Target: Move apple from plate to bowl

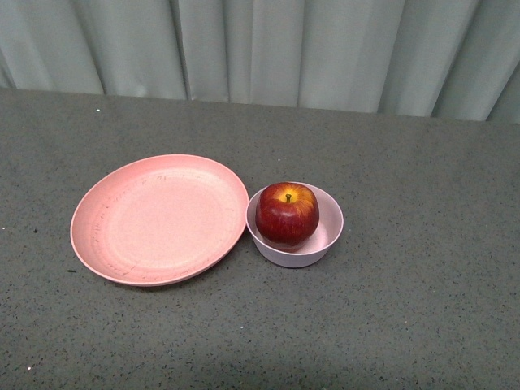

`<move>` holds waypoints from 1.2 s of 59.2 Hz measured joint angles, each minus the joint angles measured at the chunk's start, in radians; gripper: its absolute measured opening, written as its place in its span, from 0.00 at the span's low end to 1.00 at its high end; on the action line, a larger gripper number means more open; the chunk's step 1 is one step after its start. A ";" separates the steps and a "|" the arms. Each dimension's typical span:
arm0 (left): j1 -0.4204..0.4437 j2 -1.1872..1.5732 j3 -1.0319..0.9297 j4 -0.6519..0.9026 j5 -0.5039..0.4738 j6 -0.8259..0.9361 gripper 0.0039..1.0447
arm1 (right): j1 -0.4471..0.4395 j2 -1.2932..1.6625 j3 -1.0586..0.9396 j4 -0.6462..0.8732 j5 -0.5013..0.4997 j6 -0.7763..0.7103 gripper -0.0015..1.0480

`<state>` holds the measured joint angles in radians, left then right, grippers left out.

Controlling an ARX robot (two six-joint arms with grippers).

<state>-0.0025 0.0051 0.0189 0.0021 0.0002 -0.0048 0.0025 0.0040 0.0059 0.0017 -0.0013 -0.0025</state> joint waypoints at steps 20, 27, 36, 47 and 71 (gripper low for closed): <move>0.000 0.000 0.000 0.000 0.000 0.000 0.94 | 0.000 0.000 0.000 0.000 0.000 0.000 0.91; 0.000 0.000 0.000 0.000 0.000 0.000 0.94 | 0.000 0.000 0.000 0.000 0.000 0.000 0.91; 0.000 0.000 0.000 0.000 0.000 0.000 0.94 | 0.000 0.000 0.000 0.000 0.000 0.000 0.91; 0.000 0.000 0.000 0.000 0.000 0.000 0.94 | 0.000 0.000 0.000 0.000 0.000 0.000 0.91; 0.000 0.000 0.000 0.000 0.000 0.000 0.94 | 0.000 0.000 0.000 0.000 0.000 0.000 0.91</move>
<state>-0.0025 0.0051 0.0189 0.0021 0.0002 -0.0048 0.0025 0.0040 0.0059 0.0017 -0.0013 -0.0025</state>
